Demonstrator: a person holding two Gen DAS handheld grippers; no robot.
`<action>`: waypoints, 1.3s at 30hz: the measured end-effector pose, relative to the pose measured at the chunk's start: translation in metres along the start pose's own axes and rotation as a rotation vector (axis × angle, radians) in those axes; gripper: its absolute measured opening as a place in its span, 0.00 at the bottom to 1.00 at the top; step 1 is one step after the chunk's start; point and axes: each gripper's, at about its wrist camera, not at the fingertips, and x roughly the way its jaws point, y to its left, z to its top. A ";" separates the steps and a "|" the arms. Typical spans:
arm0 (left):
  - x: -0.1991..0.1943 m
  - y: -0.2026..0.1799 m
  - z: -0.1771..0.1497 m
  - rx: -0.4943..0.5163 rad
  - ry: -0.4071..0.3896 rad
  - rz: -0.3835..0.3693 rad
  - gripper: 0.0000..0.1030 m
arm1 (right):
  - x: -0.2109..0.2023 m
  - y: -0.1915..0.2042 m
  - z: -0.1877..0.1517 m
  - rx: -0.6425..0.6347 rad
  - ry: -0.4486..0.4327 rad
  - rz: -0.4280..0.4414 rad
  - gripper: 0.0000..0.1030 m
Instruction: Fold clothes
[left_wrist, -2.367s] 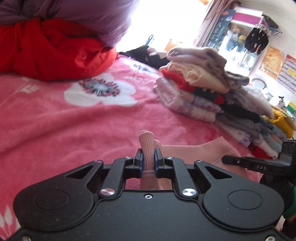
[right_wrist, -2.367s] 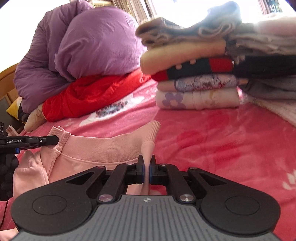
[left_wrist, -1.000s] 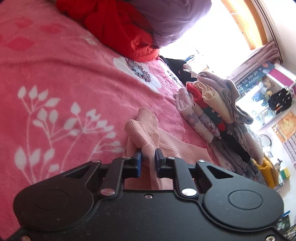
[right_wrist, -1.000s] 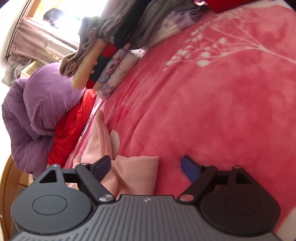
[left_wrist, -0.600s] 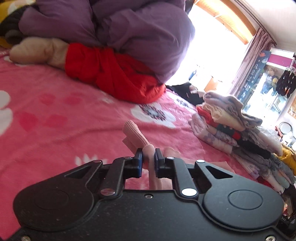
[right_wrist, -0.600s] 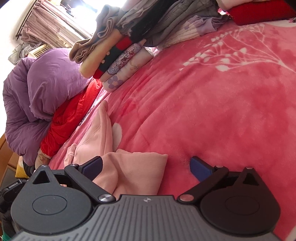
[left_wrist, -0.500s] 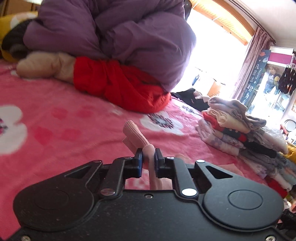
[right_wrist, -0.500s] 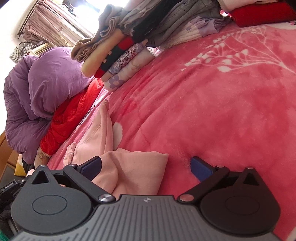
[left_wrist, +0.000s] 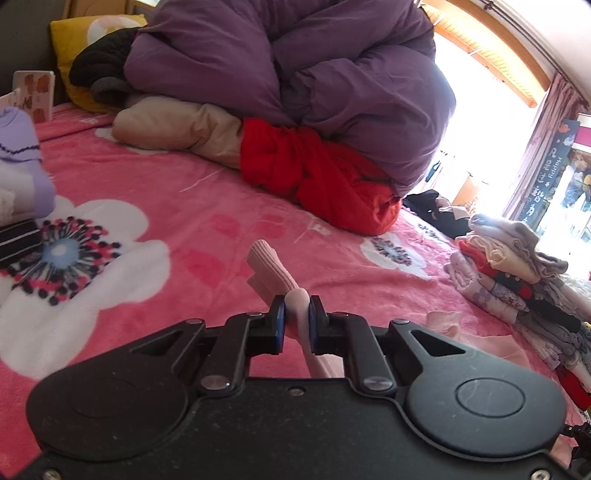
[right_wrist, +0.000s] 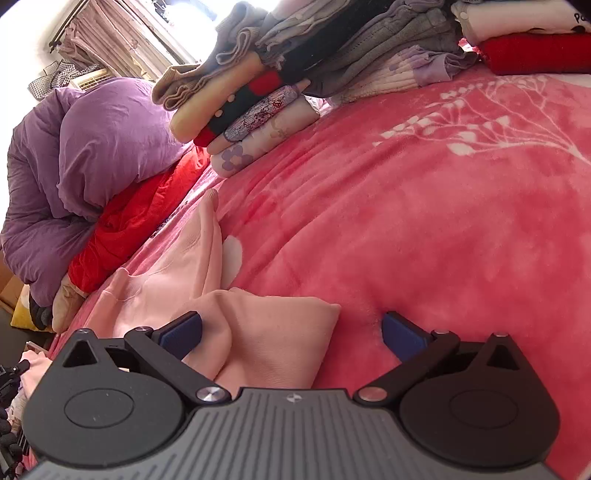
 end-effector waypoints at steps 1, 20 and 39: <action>0.000 0.005 -0.001 -0.007 0.006 0.006 0.10 | 0.000 0.000 0.000 -0.004 -0.001 -0.002 1.00; 0.005 0.038 -0.005 -0.143 0.007 0.048 0.12 | 0.001 0.005 -0.002 -0.038 -0.008 -0.017 1.00; 0.053 -0.027 -0.026 0.378 0.257 0.044 0.36 | 0.002 0.009 -0.002 -0.055 -0.004 -0.031 1.00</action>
